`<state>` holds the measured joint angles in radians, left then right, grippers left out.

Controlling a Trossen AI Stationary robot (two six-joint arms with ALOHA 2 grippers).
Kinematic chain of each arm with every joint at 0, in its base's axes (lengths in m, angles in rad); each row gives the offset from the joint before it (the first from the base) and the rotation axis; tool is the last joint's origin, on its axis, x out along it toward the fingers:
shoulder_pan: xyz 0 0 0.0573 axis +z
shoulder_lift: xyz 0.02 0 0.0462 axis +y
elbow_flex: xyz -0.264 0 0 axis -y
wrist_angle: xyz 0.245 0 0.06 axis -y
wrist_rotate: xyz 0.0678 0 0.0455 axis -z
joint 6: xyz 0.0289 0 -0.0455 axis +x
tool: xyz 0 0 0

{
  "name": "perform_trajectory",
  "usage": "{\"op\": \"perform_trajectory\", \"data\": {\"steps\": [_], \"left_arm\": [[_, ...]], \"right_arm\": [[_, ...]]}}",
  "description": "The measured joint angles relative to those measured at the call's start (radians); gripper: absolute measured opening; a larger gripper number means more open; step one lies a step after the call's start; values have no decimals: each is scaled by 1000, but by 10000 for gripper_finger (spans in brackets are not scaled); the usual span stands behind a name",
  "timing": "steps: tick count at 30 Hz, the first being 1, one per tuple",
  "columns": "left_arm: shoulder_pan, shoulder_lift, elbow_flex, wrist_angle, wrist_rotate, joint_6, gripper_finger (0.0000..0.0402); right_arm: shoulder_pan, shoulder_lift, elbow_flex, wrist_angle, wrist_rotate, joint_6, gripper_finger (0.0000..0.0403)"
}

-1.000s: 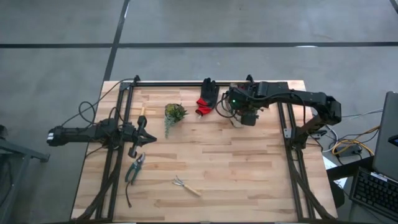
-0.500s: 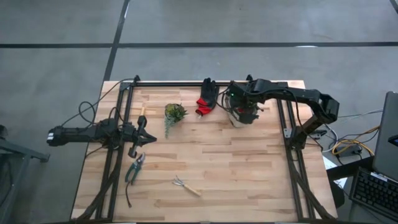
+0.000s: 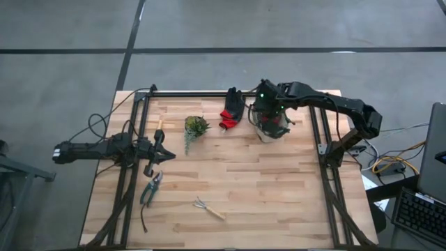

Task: Pick & Place Garden tools in Gardening bag
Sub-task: Put the bottom red gloves into the gardening bag

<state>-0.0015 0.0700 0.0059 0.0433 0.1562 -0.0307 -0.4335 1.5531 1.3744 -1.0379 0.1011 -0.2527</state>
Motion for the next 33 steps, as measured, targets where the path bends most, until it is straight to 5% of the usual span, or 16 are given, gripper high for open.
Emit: {"op": "perform_trajectory", "data": {"steps": [16, 33], "left_arm": [[0, 0, 0, 0, 0, 0, 28], [0, 0, 0, 0, 0, 0, 28]], "right_arm": [[-30, 13, 71, -42, 4, 162, 13], [-91, 221, 5, -79, -16, 151, 13]]}}
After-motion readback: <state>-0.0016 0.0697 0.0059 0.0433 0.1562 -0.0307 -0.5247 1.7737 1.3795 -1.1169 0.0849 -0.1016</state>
